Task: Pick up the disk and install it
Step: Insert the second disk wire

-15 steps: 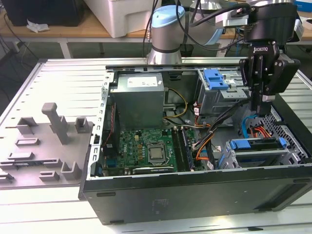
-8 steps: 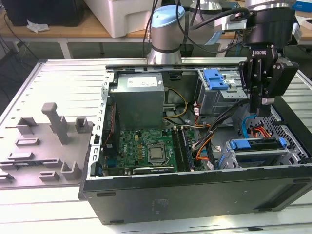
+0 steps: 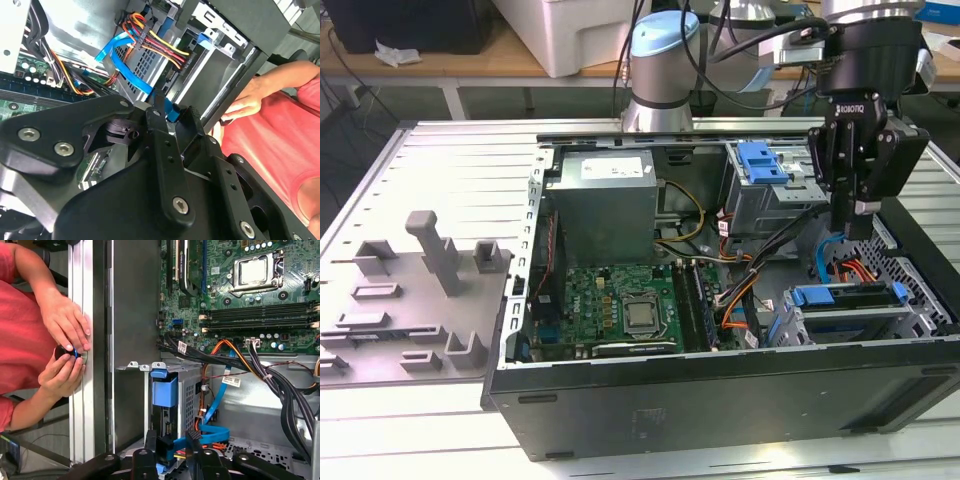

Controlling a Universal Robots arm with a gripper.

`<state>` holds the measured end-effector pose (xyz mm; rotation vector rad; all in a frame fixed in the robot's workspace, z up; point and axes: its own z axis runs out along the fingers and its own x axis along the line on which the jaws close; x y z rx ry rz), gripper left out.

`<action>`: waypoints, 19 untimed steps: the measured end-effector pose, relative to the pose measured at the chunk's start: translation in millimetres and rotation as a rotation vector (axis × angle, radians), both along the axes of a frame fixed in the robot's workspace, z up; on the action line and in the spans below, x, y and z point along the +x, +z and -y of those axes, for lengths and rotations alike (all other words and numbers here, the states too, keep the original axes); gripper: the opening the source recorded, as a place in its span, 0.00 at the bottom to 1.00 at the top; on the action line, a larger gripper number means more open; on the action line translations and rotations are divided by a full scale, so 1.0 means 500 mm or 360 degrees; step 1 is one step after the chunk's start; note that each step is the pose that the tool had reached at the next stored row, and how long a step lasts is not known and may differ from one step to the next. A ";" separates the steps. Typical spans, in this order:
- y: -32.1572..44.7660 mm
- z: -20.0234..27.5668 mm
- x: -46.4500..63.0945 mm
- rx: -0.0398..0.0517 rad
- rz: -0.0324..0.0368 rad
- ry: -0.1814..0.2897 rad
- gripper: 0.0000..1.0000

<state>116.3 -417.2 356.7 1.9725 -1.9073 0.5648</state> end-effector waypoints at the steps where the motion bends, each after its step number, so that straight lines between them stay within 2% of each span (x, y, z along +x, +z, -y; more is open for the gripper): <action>1: 0.000 0.0000 0.000 0.0000 0.0000 0.0000 0.36; 4: 0.000 -0.0002 0.000 0.0000 0.0000 0.0000 0.36; 5: 0.000 -0.0002 0.000 -0.0001 -0.0002 0.0000 0.36; 6: 0.000 -0.0003 0.000 -0.0008 -0.0010 0.0000 0.36; 8: 0.000 -0.0002 0.000 -0.0047 -0.0041 0.0000 0.36; 10: 0.000 -0.0003 0.000 -0.0098 -0.0077 0.0000 0.36; 11: 0.000 -0.0001 0.000 -0.0102 -0.0080 -0.0001 0.36; 16: -0.004 -0.0004 0.001 -0.0102 -0.0080 0.0000 0.36; 19: -0.006 -0.0056 0.002 -0.0102 -0.0080 0.0000 0.36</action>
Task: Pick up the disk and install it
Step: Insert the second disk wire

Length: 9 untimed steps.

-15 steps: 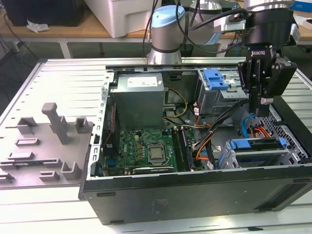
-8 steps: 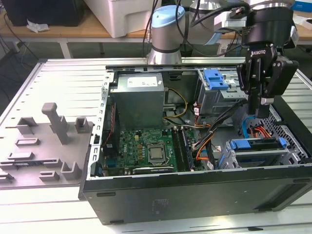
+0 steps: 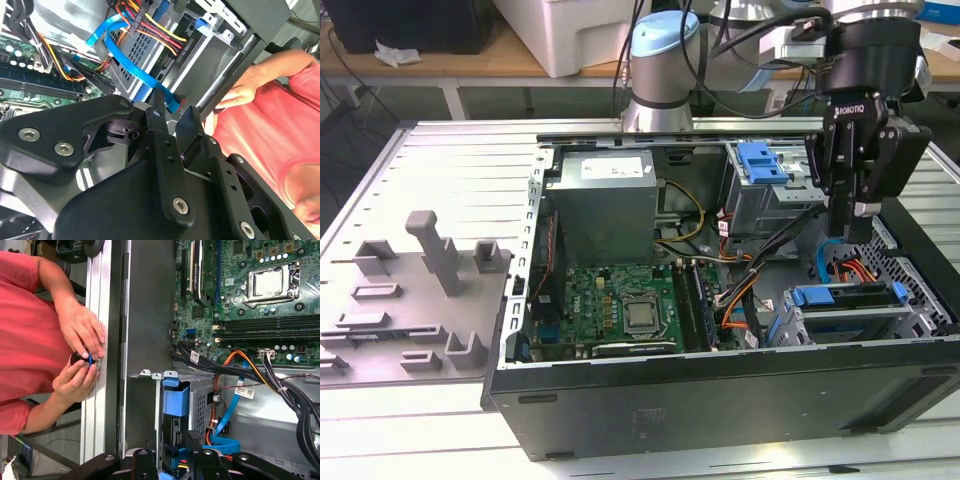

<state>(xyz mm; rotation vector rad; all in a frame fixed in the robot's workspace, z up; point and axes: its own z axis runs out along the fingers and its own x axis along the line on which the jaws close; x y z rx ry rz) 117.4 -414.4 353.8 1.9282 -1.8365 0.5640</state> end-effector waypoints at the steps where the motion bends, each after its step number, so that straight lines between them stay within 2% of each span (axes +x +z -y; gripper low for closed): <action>1: 0.000 -0.0083 0.000 -0.0005 0.0000 0.0000 0.36; 2: -0.001 -0.0190 0.000 -0.0043 0.0000 0.0000 0.36; 5: -0.001 -0.0309 0.000 -0.0139 0.0000 0.0000 0.36; 6: -0.002 -0.0351 0.000 -0.0159 0.0000 0.0000 0.36; 9: -0.005 -0.0408 0.000 -0.0163 0.0000 0.0000 0.36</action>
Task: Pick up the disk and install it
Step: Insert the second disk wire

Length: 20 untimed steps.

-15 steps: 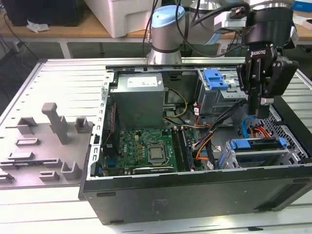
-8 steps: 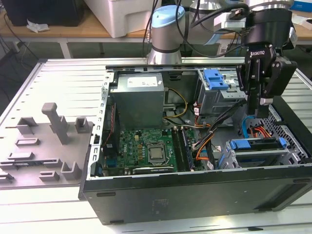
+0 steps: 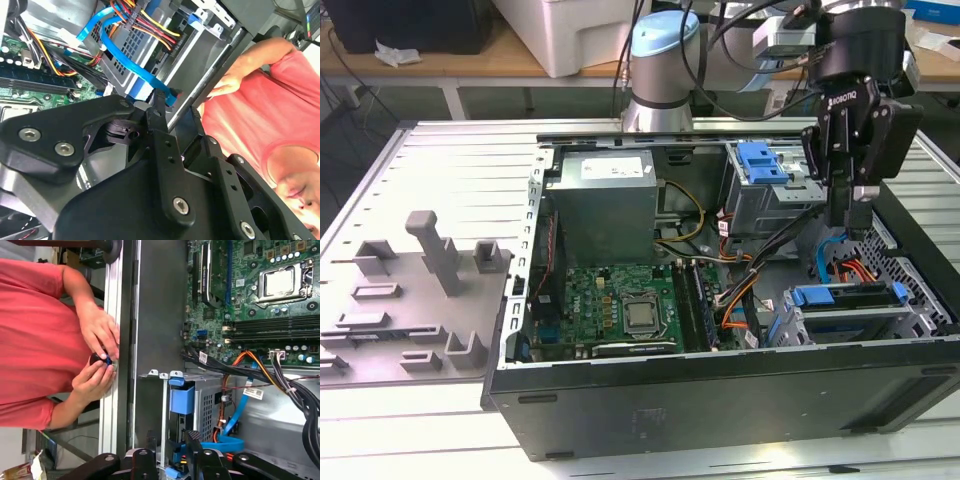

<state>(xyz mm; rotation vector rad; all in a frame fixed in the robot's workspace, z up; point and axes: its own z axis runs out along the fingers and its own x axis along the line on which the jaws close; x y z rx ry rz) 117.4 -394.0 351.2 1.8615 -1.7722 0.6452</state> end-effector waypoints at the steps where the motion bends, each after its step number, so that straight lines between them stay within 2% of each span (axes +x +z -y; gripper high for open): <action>1: -0.001 -0.0014 0.000 0.0000 0.0000 0.0000 0.36; 14: -0.008 -0.0039 0.006 -0.0001 0.0000 0.0011 0.36; 16: -0.010 -0.0015 0.013 -0.0001 -0.0011 0.0015 0.36; 18: -0.010 -0.0002 0.013 -0.0002 -0.0013 0.0015 0.36; 20: -0.011 -0.0003 0.013 -0.0021 -0.0017 0.0015 0.35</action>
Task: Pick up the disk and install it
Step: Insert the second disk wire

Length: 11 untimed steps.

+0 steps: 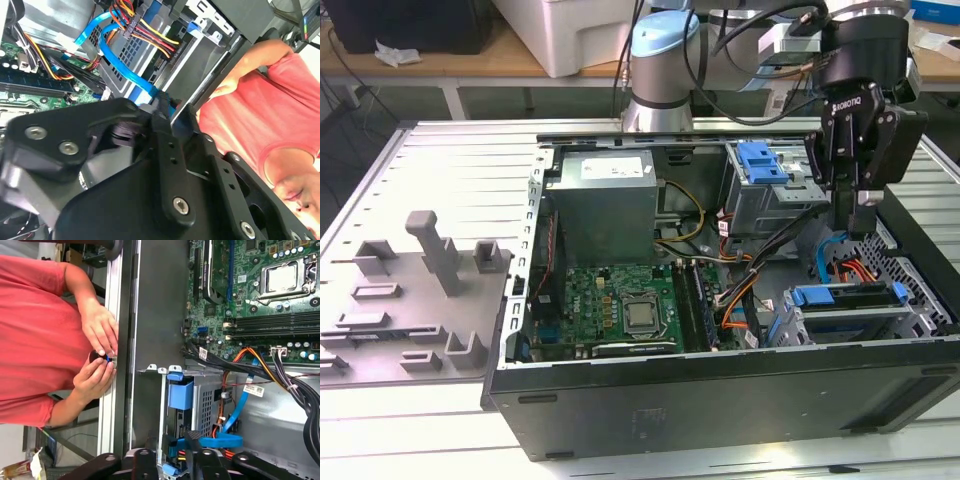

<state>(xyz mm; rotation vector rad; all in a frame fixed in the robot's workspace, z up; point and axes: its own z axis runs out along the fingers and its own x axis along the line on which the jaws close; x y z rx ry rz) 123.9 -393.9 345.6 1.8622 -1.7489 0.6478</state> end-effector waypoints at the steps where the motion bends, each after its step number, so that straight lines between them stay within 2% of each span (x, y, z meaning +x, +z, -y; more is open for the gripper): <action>1: 0.000 0.0000 0.000 -0.0007 -0.0001 0.0000 0.22; 2: 0.000 0.0000 0.000 -0.0010 -0.0002 0.0000 0.22; 3: -0.001 0.0000 0.000 -0.0012 -0.0002 0.0000 0.16; 6: -0.001 0.0000 0.000 -0.0023 -0.0005 0.0000 0.16; 11: -0.003 0.0000 0.000 -0.0023 -0.0005 0.0000 0.16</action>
